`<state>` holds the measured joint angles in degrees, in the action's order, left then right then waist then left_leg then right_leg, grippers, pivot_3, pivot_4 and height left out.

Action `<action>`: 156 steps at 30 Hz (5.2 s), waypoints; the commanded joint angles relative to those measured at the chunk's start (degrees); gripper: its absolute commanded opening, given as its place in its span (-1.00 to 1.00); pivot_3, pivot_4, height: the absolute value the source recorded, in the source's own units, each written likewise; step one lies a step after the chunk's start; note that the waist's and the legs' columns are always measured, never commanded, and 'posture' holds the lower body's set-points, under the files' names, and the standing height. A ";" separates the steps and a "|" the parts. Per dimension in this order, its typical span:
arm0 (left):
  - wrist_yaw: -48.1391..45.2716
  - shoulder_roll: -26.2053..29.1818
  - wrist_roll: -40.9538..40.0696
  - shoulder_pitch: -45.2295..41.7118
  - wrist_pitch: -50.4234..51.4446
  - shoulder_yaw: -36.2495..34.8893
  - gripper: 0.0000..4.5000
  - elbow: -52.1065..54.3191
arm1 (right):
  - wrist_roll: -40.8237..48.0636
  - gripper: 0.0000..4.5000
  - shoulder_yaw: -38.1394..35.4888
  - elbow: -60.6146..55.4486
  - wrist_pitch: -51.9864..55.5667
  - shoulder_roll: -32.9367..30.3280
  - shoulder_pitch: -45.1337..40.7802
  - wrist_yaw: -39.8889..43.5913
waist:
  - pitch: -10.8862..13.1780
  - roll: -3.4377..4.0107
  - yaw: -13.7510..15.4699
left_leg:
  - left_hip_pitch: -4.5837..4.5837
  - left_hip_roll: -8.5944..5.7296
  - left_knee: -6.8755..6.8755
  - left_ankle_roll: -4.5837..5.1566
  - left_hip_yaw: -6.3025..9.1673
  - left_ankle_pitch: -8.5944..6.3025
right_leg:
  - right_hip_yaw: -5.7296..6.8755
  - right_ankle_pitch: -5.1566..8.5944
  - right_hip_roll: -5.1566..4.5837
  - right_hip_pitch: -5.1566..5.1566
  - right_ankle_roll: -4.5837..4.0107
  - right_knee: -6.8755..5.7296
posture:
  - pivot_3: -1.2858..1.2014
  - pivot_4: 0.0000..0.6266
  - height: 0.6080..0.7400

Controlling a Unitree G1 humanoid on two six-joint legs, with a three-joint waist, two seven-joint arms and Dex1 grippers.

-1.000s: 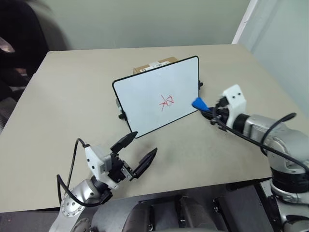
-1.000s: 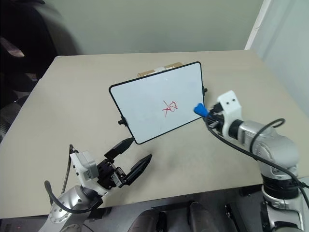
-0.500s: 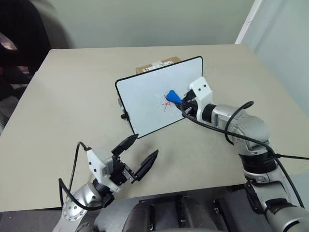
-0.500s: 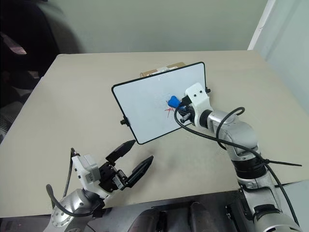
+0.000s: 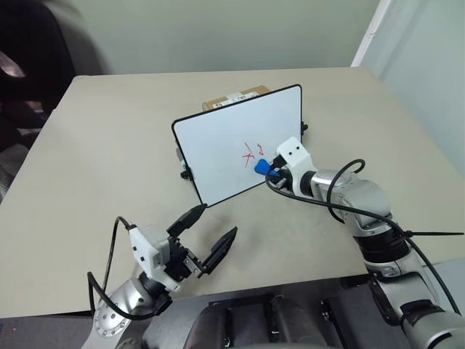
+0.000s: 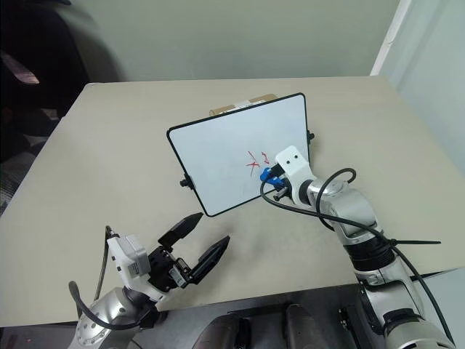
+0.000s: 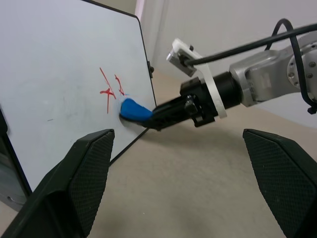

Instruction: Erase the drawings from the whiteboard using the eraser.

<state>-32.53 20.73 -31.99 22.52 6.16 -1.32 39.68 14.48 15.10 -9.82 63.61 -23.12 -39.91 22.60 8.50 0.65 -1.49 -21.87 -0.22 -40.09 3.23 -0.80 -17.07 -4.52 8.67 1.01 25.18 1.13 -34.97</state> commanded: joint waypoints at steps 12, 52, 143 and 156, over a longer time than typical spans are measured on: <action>-0.13 -0.17 -0.47 -0.59 -1.52 -0.61 1.00 2.12 | -1.25 -0.80 -6.87 0.81 -4.34 3.35 -7.77 -2.19 | 0.01 0.01 -0.22 | -0.03 0.01 0.03 0.00 0.03 0.00 | 0.01 -0.04 0.03 0.08 -0.06 0.01 | 0.03 -0.52 1.00; 0.17 0.96 -1.44 0.37 -1.35 -2.30 1.00 3.58 | -6.34 -0.80 1.11 5.21 -4.24 3.70 -1.00 -0.31 | 0.00 0.00 -0.51 | -0.05 0.06 0.05 0.13 0.06 -0.02 | -0.03 -0.37 0.12 0.15 -0.25 0.00 | 0.03 -0.52 1.00; 0.60 -0.29 -0.15 0.55 -2.48 -2.02 1.00 2.93 | -10.45 -0.80 0.44 6.12 -8.47 9.26 -11.70 1.42 | 0.00 -0.01 -0.87 | -0.09 0.18 0.15 0.03 0.08 0.02 | -0.01 -0.46 0.26 0.32 -0.48 -0.01 | 0.03 -0.52 1.00; 0.46 -0.16 -0.05 0.45 -2.43 -1.90 1.00 2.81 | -12.79 -0.80 5.75 6.47 -3.39 4.78 -4.01 2.83 | -0.01 -0.01 -0.79 | -0.04 0.18 0.09 0.04 0.09 0.11 | -0.02 -0.55 0.26 0.22 -0.46 -0.01 | 0.03 -0.52 1.00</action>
<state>-32.01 20.32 -31.98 23.09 4.20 -3.03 41.35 2.55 20.89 -2.68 59.08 -17.59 -43.81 25.44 8.49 0.63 -2.28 -21.91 -0.04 -40.00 3.27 -0.72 -16.94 -4.54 8.11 1.26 25.40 0.69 -34.98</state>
